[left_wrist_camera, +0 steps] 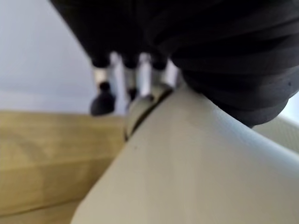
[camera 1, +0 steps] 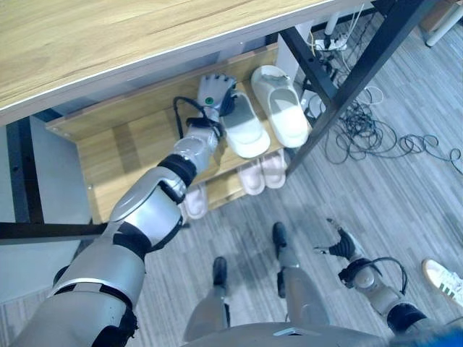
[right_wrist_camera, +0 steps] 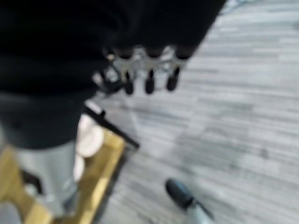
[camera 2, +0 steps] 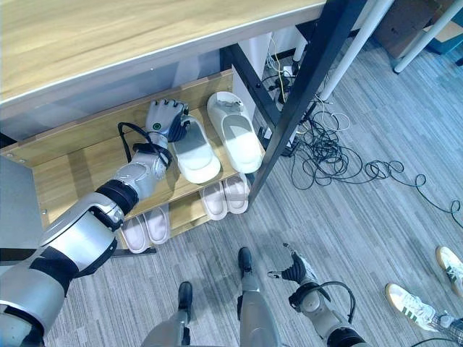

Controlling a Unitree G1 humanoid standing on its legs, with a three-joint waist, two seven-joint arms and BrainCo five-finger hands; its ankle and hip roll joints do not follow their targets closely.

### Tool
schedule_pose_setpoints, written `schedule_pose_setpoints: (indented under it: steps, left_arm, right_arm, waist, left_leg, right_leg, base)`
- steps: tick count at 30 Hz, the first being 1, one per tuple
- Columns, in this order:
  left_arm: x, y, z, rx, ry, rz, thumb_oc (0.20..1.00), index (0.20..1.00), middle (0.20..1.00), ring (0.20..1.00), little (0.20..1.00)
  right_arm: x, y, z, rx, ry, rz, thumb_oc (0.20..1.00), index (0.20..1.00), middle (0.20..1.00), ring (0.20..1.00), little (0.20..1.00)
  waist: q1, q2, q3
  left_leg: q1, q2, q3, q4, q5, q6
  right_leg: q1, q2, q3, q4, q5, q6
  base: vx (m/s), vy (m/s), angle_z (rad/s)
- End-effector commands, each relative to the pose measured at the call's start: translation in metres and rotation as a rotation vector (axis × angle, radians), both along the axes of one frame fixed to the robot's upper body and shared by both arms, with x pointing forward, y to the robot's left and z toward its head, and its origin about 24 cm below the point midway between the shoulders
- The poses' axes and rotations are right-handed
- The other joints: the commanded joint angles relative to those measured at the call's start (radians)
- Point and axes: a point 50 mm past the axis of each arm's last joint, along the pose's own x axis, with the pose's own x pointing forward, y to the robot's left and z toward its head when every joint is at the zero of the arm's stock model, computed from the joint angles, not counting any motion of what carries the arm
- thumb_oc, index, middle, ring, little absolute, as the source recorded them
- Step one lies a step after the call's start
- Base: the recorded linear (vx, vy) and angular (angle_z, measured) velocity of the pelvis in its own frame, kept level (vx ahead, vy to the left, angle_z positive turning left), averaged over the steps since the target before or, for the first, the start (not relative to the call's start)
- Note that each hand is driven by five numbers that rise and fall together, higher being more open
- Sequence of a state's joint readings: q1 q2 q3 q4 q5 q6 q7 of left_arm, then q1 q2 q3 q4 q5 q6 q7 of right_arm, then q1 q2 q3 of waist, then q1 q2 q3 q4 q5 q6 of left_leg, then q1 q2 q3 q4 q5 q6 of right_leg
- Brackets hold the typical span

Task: Arrange the slippers neatly on the shoe rack.

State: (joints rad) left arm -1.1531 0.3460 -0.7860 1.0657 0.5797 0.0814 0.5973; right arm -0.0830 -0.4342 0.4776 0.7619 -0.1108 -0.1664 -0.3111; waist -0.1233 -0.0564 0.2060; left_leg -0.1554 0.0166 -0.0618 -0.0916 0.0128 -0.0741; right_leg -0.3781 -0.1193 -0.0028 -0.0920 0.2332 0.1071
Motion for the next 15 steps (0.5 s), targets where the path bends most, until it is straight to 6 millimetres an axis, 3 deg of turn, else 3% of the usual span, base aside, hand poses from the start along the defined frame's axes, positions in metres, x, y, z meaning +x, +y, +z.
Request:
schedule_pose_setpoints:
  steps: [1,6,15]
  left_arm:
    - [0.006,-0.009,0.054,0.032,-0.157,0.000,0.200,0.200,0.200,0.200,0.200]
    - [0.005,-0.016,0.063,0.030,-0.185,-0.033,0.200,0.200,0.200,0.200,0.200]
    - [0.005,-0.012,0.081,0.064,-0.238,-0.016,0.200,0.200,0.200,0.200,0.200]
  right_arm:
    - [0.024,-0.005,0.024,0.002,-0.130,0.007,1.000,1.000,1.000,1.000,1.000]
    - [0.028,-0.003,0.026,0.002,-0.144,0.009,1.000,1.000,1.000,1.000,1.000]
    - [0.030,-0.001,0.028,0.002,-0.159,0.019,1.000,1.000,1.000,1.000,1.000]
  waist:
    - [0.007,0.043,0.069]
    - [0.004,0.045,0.081]
    - [-0.001,0.044,0.092]
  left_leg:
    - [-0.151,0.004,0.012,0.004,0.051,0.028]
    - [-0.159,0.003,0.015,0.004,0.052,0.027]
    - [-0.169,0.005,0.022,0.004,0.052,0.027]
  right_leg:
    - [0.067,0.004,-0.020,0.039,-0.154,0.050]
    - [0.055,0.002,-0.019,0.042,-0.151,0.051]
    - [0.042,0.001,-0.014,0.045,-0.148,0.053]
  base:
    - [0.00,0.000,0.00]
    - [0.00,0.000,0.00]
    - [0.00,-0.001,0.00]
